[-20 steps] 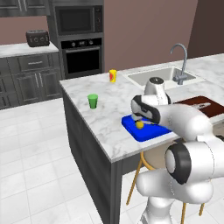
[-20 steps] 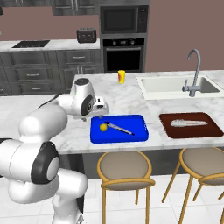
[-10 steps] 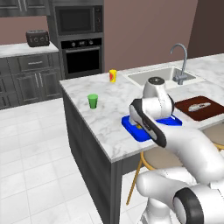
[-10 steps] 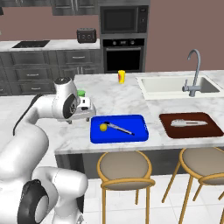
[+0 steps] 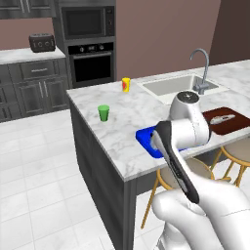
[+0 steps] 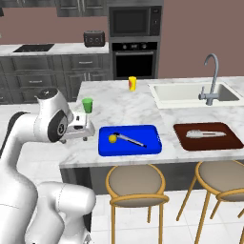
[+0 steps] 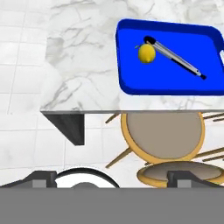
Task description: Gather the lemon wedge and lemon from the fridge and place them on a tray on the dining counter. Then gather the steaks from the fridge and place them on the other tray.
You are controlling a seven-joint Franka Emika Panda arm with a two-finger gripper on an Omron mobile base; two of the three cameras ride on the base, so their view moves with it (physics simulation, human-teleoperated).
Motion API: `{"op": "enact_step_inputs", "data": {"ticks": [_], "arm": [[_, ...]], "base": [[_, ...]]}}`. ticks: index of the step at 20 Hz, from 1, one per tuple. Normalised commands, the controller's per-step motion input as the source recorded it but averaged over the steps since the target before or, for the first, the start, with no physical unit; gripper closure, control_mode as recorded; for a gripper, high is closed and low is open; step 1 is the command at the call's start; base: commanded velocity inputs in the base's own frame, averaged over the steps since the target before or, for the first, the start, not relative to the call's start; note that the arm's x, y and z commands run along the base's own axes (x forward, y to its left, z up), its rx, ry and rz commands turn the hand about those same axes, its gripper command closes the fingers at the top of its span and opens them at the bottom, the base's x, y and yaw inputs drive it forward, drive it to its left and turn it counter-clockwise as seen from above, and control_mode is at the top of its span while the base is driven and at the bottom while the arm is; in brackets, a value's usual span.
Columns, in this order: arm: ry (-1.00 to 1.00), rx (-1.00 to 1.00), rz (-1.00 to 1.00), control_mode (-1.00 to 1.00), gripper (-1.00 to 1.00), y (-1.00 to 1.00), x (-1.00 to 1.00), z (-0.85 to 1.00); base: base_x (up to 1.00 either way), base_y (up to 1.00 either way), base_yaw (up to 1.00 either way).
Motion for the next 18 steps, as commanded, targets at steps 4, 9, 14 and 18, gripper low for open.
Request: {"op": "enact_step_inputs", "data": {"ticks": [4,9,14,18], "arm": [[-0.16,0.03,0.00,-1.00,-1.00,-0.22,-0.94,0.42],[-0.06,0.00,0.00,-1.00,-1.00,-0.02,-0.25,0.04],[0.00,-0.04,0.00,-1.00,-1.00,0.07,-0.12,-0.07],[0.03,-0.05,0.00,-1.00,-1.00,0.58,-0.05,-0.13]], "base": [[0.00,0.00,0.00],[0.00,0.00,0.00],[0.00,0.00,0.00],[0.00,0.00,0.00]]}}
